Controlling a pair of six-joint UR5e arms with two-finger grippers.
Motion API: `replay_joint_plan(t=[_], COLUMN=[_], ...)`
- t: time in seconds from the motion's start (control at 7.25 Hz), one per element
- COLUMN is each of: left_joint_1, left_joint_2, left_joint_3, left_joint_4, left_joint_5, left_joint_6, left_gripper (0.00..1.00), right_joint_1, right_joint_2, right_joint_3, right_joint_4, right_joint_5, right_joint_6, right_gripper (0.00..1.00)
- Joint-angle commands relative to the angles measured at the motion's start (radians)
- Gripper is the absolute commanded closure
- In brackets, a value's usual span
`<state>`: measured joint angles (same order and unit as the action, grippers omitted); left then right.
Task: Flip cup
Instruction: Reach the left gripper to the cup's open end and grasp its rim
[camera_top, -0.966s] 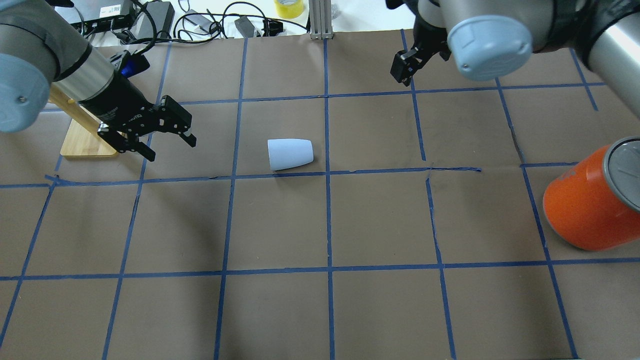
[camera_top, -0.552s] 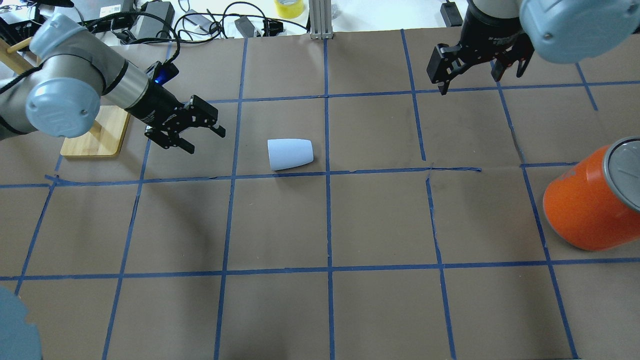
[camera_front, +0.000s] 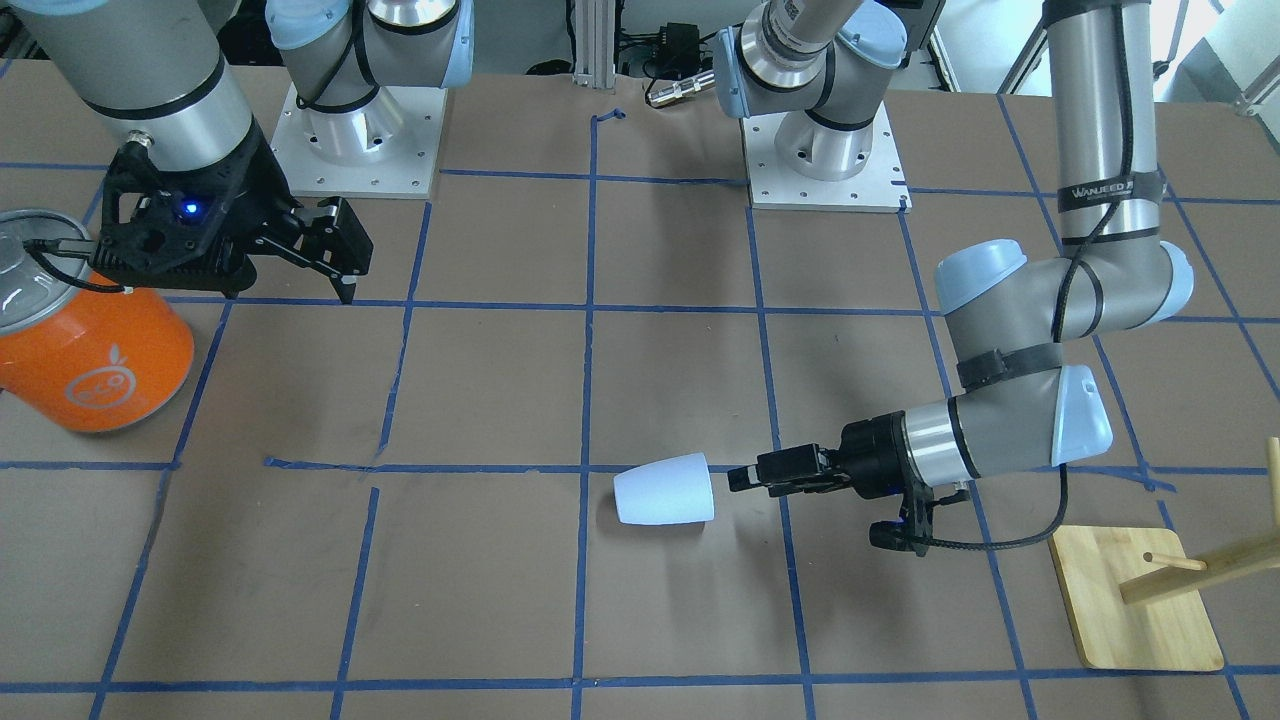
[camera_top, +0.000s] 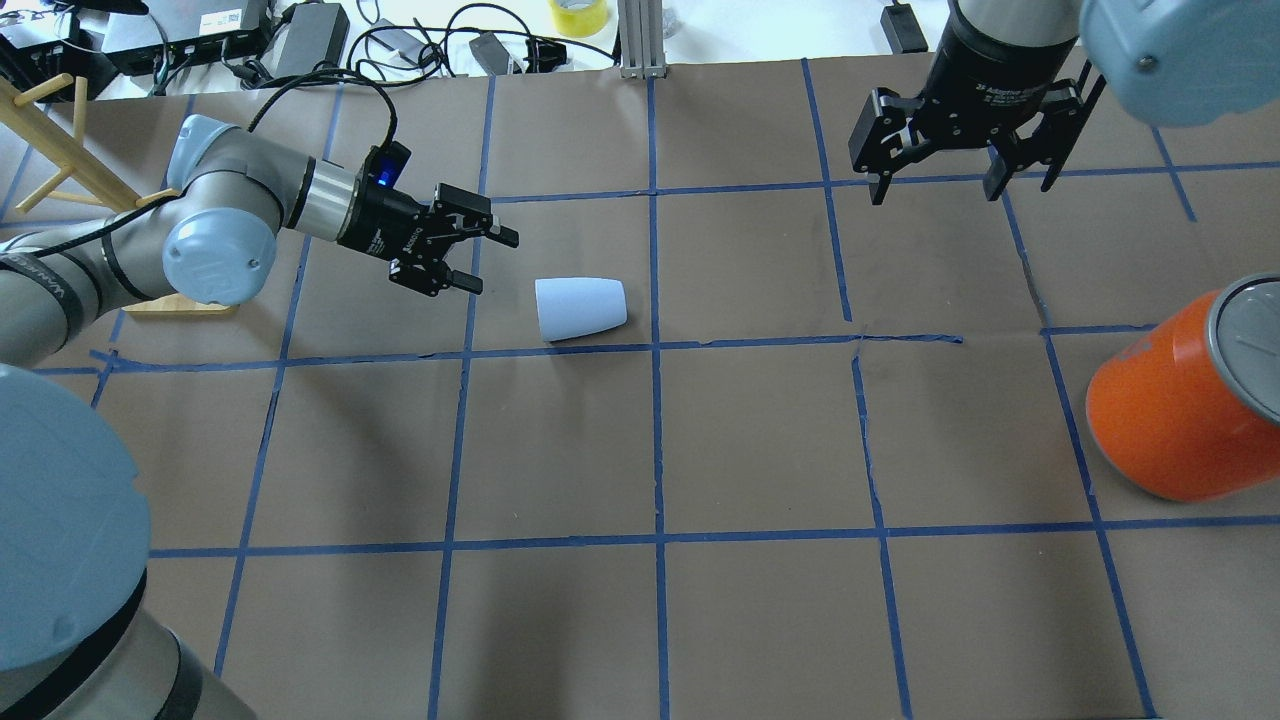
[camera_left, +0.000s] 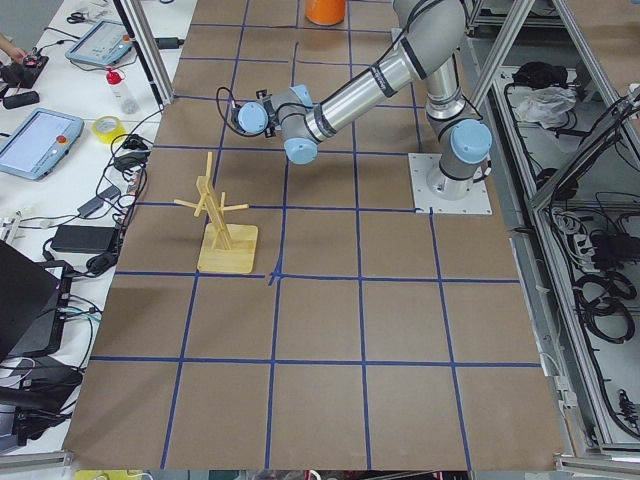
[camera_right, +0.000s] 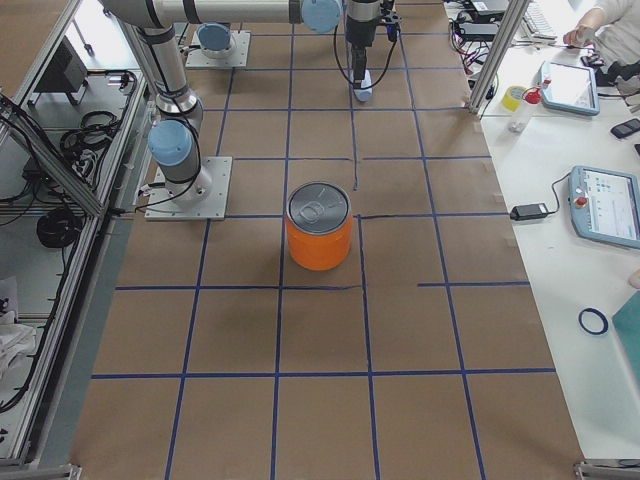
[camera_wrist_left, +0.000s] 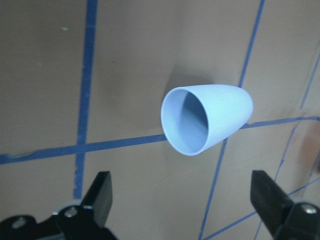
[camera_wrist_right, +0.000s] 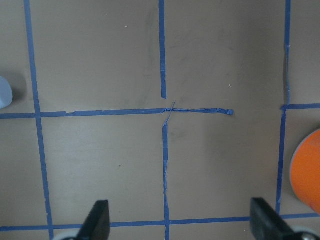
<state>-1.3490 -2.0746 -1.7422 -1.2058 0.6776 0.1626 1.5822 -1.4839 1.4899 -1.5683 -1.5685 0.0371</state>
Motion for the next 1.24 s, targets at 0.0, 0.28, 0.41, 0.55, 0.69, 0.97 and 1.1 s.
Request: replay_joint_plan(t=[0.0,0.28,0.41,0.55,0.69,0.97,1.1], left_joint_1=[-0.007,-0.024,-0.025,-0.025,-0.032,-0.035,-0.035], left_joint_2=[-0.056,-0.074,-0.078,-0.079,-0.079,-0.05,-0.026], left_joint_3=[-0.023,-0.059,-0.072,-0.073,-0.073,-0.062,-0.045], left_joint_4=[0.008,0.006,0.008,0.009,0.011,0.026,0.031], left_joint_5=[-0.145,-0.147,-0.144,-0.144,-0.15,-0.162,-0.208], left_joint_6=[0.017,0.052,0.055,0.061,0.057,0.01,-0.068], left_gripper=[0.24,0.28,0.37,0.77,1.0,1.0,1.0], right_joint_1=[-0.001,-0.004,-0.004,-0.005,-0.005,-0.005,-0.005], right_joint_2=[0.004,0.004,0.004,0.004,0.004,0.004,0.004], right_joint_3=[0.003,0.003,0.003,0.003,0.004,0.004,0.004], right_joint_4=[-0.009,-0.01,-0.01,-0.007,-0.006,-0.006,-0.006], right_joint_5=[0.018,0.012,0.009,0.002,0.002,0.001,0.001], right_joint_6=[-0.009,-0.008,-0.01,-0.013,-0.013,-0.013,-0.013], right_gripper=[0.0,0.0,0.0,0.0,0.0,0.0,0.0])
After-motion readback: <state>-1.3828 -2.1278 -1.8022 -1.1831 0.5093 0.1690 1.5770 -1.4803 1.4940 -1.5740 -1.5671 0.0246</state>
